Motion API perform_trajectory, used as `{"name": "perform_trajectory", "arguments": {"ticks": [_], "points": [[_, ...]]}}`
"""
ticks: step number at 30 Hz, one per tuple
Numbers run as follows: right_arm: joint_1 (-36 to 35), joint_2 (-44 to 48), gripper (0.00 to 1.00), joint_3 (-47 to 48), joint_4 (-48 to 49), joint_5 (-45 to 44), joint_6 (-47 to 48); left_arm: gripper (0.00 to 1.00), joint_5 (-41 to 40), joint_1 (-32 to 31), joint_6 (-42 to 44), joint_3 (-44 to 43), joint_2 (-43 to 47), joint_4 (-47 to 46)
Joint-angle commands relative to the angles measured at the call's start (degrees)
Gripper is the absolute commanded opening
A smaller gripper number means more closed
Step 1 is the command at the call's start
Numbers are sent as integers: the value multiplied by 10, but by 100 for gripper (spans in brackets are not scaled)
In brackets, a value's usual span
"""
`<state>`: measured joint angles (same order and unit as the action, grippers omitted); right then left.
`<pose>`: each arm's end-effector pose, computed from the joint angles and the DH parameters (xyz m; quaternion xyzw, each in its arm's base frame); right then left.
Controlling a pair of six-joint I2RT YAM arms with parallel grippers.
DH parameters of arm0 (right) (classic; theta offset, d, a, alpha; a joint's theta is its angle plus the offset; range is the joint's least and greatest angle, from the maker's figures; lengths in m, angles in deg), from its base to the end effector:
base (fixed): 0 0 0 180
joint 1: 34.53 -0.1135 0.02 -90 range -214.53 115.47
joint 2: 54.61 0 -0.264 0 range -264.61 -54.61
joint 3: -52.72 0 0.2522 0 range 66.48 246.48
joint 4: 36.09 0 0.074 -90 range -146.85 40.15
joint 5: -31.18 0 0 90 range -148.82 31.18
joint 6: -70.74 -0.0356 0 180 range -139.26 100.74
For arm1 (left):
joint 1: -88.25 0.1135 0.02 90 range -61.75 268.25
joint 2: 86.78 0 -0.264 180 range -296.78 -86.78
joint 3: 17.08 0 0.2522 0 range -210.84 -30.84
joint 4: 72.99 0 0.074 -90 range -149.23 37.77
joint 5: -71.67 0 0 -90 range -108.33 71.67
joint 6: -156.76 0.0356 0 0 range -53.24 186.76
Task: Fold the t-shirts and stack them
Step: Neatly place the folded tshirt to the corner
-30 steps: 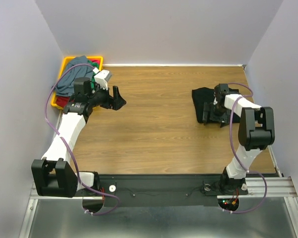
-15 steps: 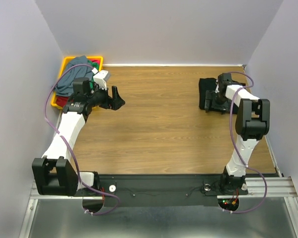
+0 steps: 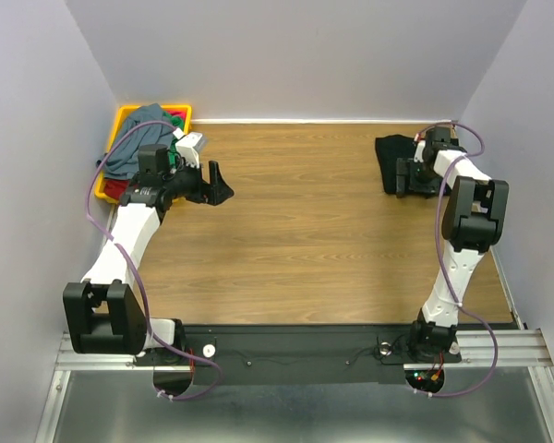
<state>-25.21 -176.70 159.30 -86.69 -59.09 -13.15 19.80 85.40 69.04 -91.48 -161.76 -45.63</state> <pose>0.4417 -0.0727 0.1695 0.0279 0.9779 -0.0301 0.2048 0.2924 -0.0366 0.3181 0.2045 0.8015 -0.2823 0.4858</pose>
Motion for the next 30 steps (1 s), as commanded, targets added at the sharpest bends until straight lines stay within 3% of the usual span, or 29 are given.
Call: {"name": "perform_trajectory", "arguments": {"ticks": [1, 14, 30], "points": [[15, -62, 100, 29, 64, -1, 34, 93, 21, 4, -1, -26, -2, -19], [26, -112, 100, 101, 64, 14, 123, 93, 23, 8, 7, -23, -1, -13], [27, -183, 100, 209, 55, 33, 94, 93, 30, 11, 1, -28, -25, -21]]}}
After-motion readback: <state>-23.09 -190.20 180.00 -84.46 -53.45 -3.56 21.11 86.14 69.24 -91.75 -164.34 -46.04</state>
